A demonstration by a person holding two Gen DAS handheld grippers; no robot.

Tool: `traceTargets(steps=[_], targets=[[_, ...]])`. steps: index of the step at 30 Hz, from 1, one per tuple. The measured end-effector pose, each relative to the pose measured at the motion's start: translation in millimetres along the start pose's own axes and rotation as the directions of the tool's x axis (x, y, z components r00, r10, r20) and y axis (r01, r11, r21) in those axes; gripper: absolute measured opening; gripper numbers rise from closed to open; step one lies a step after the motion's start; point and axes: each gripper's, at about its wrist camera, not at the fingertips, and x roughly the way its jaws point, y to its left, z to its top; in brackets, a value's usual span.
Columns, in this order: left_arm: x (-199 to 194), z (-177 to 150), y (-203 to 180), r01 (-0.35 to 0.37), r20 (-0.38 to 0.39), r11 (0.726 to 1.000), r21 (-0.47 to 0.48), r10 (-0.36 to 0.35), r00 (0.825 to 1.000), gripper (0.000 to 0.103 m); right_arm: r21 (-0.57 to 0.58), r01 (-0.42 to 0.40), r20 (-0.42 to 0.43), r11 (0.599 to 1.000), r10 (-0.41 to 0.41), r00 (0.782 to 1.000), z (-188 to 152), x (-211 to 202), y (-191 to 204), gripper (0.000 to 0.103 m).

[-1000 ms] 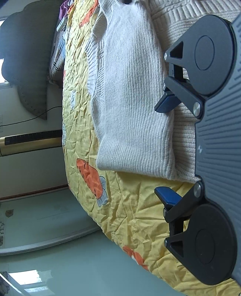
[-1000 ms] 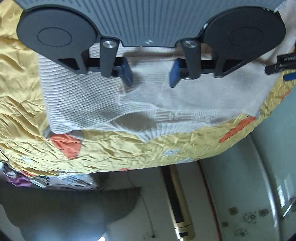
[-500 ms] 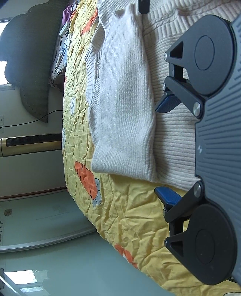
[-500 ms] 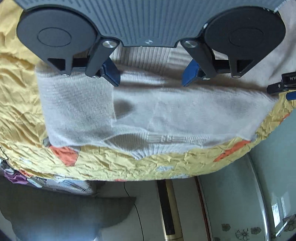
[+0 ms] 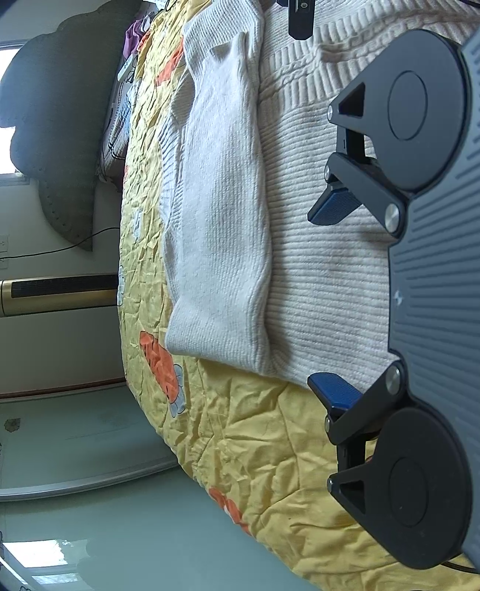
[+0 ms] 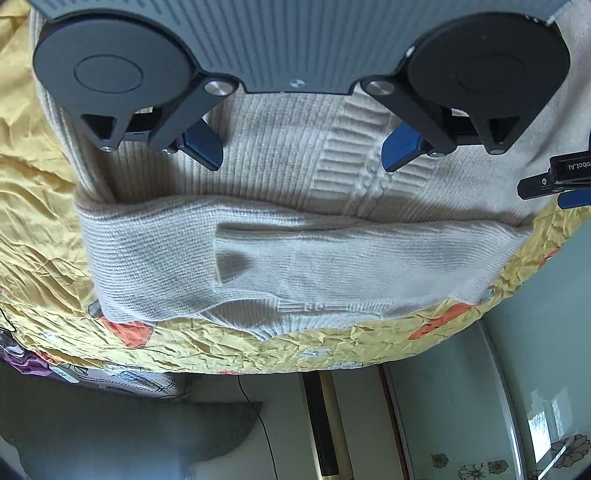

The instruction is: Fold small clothes

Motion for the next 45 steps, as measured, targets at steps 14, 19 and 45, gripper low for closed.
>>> traceTargets(steps=[14, 19, 45], targets=[[-13, -12, -16, -0.003, -0.003, 1.000, 0.027, 0.003, 1.000, 0.087, 0.001, -0.012, 0.006, 1.000, 0.012, 1.000, -14, -21, -2, 0.096], [-17, -14, -20, -0.009, -0.004, 0.999, 0.031, 0.009, 1.000, 0.087, 0.007, -0.010, 0.005, 1.000, 0.010, 1.000, -18, -28, -4, 0.098], [-44, -32, -36, -0.011, -0.004, 0.999, 0.052, 0.011, 1.000, 0.087, -0.021, -0.023, 0.016, 0.999, 0.024, 1.000, -43, -60, -1, 0.098]])
